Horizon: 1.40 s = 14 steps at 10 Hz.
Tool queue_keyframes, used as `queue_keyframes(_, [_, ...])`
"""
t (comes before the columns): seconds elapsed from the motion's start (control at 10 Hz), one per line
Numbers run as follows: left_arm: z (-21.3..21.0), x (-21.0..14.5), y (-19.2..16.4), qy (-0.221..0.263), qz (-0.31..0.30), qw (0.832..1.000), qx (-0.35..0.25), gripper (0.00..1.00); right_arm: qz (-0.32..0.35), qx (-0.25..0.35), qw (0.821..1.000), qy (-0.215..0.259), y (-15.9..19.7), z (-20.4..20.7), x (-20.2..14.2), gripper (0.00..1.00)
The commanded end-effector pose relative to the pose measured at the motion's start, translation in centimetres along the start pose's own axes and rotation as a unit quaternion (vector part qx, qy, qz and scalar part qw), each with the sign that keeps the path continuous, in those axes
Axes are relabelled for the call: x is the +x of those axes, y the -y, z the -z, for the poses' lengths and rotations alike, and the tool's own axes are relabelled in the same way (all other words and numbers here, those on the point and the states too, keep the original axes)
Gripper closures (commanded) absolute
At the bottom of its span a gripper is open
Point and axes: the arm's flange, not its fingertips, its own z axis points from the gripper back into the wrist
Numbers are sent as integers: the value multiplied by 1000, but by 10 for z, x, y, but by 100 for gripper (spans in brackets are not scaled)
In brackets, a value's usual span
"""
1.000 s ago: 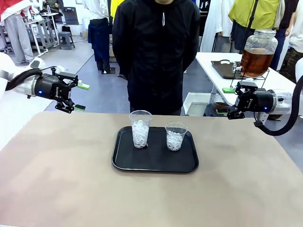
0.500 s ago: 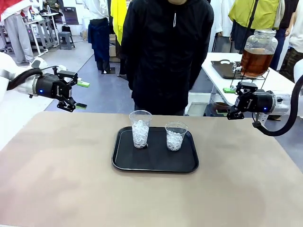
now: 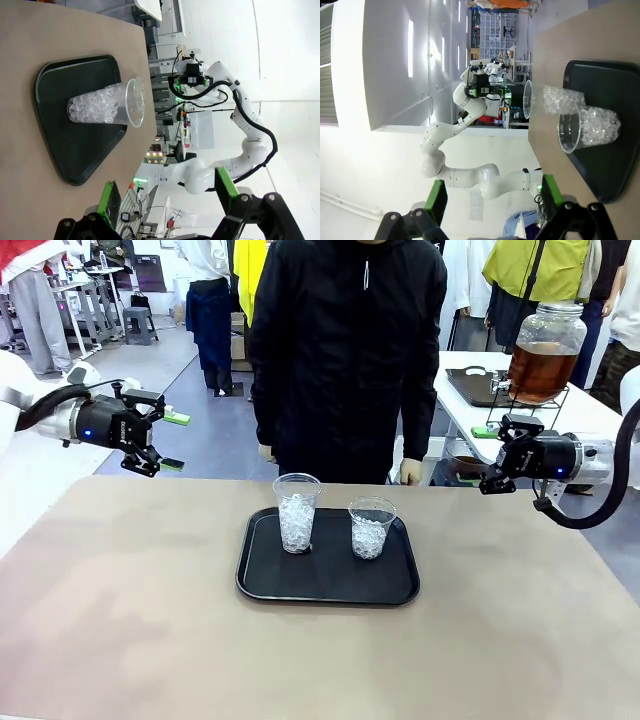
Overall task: Pour the drink into the iced cup.
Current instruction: Pick up the iced cup indicated by the human and present it to them.
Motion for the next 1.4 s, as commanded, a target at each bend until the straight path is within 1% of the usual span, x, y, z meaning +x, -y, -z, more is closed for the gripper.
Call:
queue_keyframes(0.0, [-1, -1, 1, 3, 1, 1000, 1, 0, -1, -1, 1000, 3, -1, 0, 0, 0])
queue_keyframes(1.3, [-1, -1, 1, 3, 1, 1000, 1, 0, -1, -1, 1000, 3, -1, 0, 0, 0])
